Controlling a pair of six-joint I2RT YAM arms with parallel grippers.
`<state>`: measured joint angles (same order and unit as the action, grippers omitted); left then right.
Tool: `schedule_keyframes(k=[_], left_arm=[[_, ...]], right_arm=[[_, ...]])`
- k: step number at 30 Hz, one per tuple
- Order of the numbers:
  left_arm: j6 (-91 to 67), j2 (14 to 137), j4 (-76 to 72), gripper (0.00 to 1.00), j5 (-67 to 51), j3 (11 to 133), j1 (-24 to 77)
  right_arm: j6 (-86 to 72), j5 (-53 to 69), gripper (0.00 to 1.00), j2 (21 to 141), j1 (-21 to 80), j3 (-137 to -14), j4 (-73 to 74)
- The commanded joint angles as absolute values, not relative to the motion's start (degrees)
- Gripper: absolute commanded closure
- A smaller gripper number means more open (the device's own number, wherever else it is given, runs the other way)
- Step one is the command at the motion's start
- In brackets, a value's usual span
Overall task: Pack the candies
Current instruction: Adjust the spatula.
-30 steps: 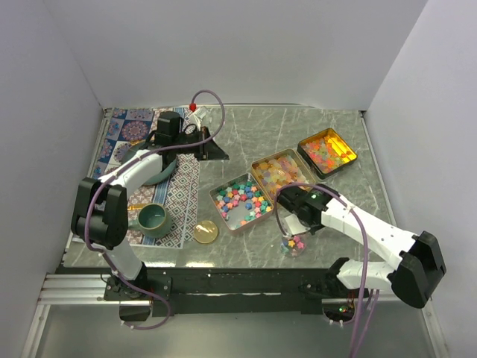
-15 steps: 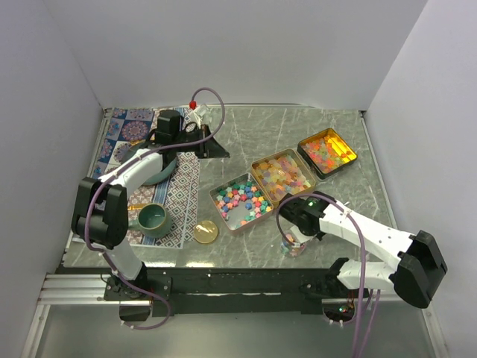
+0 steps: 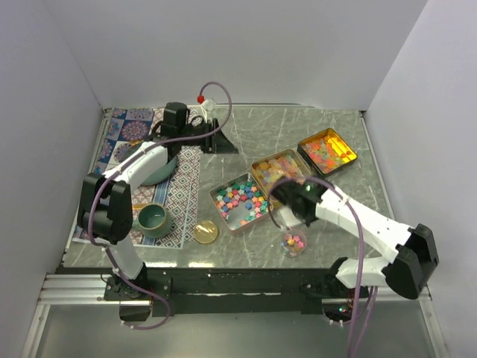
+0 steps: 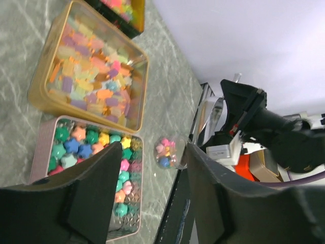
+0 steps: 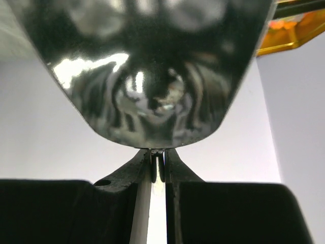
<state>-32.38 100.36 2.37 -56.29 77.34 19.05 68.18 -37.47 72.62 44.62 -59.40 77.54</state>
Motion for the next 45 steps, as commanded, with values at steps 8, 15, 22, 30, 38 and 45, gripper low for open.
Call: schedule_keyframes(k=[8,15,22,30,38,45], left_arm=[[-38.9,108.3,2.2,0.42,-64.6,87.2,15.2],[-39.4,113.3,2.3,0.42,-63.6,91.2,15.6],[-39.8,116.5,1.9,0.43,-64.3,92.6,17.8],[-38.4,119.2,4.9,0.45,-61.0,92.9,20.7],[-43.0,120.2,-4.0,0.84,-66.2,88.2,21.3],[-57.1,122.0,-23.3,0.99,-76.7,85.4,21.0]], right_arm=[[48.2,-7.6,1.00,92.5,32.5,-90.8,73.3],[45.4,-2.2,1.00,103.3,31.0,-102.9,70.7],[45.3,-1.6,1.00,109.8,29.6,-111.3,71.5],[48.6,2.9,1.00,106.8,29.4,-110.8,66.7],[46.1,13.0,1.00,100.5,26.8,-111.5,61.5],[43.7,21.6,1.00,98.5,23.9,-108.4,60.8]])
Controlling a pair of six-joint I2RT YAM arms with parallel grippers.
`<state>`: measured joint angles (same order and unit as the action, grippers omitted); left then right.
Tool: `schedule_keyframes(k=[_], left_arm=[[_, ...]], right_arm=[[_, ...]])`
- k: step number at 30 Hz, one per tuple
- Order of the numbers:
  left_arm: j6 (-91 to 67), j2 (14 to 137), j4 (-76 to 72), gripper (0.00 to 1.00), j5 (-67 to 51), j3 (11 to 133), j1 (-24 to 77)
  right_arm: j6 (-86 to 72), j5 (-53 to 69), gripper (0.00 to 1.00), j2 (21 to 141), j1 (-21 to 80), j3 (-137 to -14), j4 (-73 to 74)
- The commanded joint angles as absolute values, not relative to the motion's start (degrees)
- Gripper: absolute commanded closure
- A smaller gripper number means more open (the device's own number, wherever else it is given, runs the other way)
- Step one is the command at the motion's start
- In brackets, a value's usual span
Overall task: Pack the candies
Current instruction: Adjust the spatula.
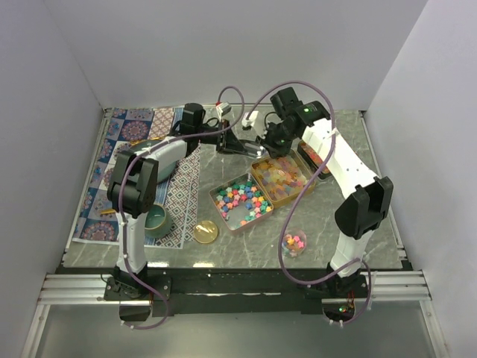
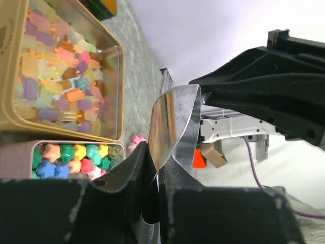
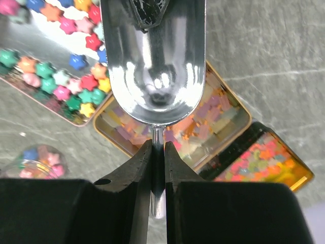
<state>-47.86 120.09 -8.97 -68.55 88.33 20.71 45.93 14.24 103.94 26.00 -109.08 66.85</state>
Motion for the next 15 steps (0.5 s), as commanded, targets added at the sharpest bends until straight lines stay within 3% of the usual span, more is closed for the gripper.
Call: schedule_keyframes(k=[1,3,5,8,15], left_arm=[[-58.7,122.4,-27.8,0.99,-77.4,85.3,21.0],[-62.0,122.8,-30.7,0.99,-78.7,85.5,21.1],[-63.4,123.1,-32.3,0.99,-79.6,85.7,21.0],[-63.8,123.5,-32.1,0.99,-80.2,86.0,21.0],[-62.1,123.9,-29.4,0.99,-79.6,86.7,21.0]], right_arm=[[43.9,21.1,1.00,98.5,23.9,-107.2,60.9],[43.9,20.2,0.97,98.9,24.0,-106.4,61.1],[43.6,18.6,0.82,97.9,23.9,-103.9,59.6],[45.1,17.2,0.71,96.2,24.0,-100.3,57.1],[46.7,14.8,0.69,96.4,24.0,-98.5,56.1]])
